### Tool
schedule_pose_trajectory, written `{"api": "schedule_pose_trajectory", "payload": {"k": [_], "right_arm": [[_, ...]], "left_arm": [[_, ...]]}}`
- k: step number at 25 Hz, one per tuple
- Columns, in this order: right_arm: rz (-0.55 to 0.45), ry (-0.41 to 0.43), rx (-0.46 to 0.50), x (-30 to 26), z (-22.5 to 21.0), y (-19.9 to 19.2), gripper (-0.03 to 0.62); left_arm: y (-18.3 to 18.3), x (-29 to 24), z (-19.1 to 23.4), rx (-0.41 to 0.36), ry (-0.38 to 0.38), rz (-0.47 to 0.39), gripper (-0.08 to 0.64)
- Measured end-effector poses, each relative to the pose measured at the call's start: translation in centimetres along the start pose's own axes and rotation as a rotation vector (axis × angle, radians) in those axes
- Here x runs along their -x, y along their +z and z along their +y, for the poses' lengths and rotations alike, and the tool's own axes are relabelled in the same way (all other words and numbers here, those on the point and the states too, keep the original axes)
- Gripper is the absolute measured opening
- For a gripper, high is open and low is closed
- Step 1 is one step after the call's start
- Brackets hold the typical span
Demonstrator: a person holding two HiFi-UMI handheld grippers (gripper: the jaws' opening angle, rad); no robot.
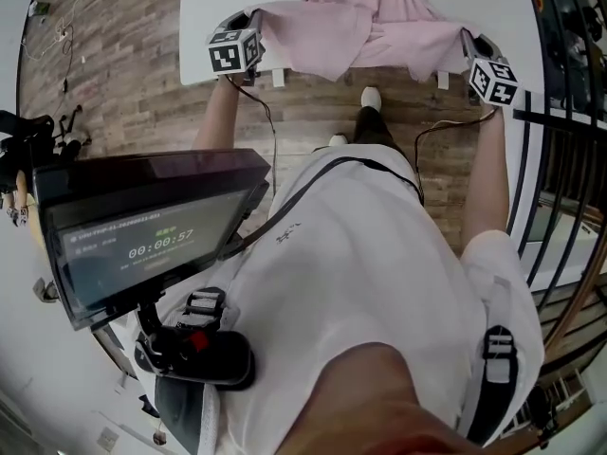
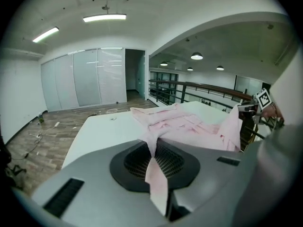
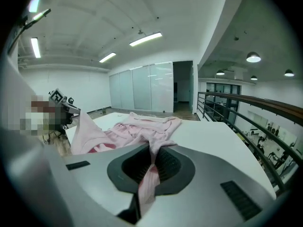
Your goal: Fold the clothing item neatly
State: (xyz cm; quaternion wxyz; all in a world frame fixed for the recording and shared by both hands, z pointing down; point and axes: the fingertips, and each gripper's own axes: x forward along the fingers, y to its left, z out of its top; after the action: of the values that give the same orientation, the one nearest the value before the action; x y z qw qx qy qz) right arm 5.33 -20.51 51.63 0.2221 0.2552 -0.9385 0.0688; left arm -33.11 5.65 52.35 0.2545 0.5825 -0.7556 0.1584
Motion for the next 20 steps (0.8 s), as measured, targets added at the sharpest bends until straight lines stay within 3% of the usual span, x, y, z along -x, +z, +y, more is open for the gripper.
{"api": "schedule_pose_trajectory", "payload": {"k": [6, 11, 14, 19, 20], "right_arm": [[0.104, -0.016, 0.017, -6.0, -4.7, -2.0, 0.011], [0.149, -0.046, 0.043, -7.8, -5.5, -1.8, 0.011], [0.195, -0.055, 0.092, -9.6, -6.1, -2.7, 0.011], [0.294, 0.047, 0.164, -14.3, -7.0, -5.2, 0.011], [0.297, 0.073, 0.177, -14.5, -6.9, -4.7, 0.011]], "left_arm": [[-1.4, -5.7, 2.9, -0.058, 0.103, 0.145, 0.025], [-2.3, -6.1, 4.7, -0.105, 0.176, 0.236, 0.023], [-4.1, -7.5, 5.7, -0.095, 0.215, 0.286, 0.023], [-6.4, -11.1, 5.8, -0.059, 0.242, 0.385, 0.025], [-6.0, -11.1, 5.7, -0.051, 0.242, 0.384, 0.063]]}}
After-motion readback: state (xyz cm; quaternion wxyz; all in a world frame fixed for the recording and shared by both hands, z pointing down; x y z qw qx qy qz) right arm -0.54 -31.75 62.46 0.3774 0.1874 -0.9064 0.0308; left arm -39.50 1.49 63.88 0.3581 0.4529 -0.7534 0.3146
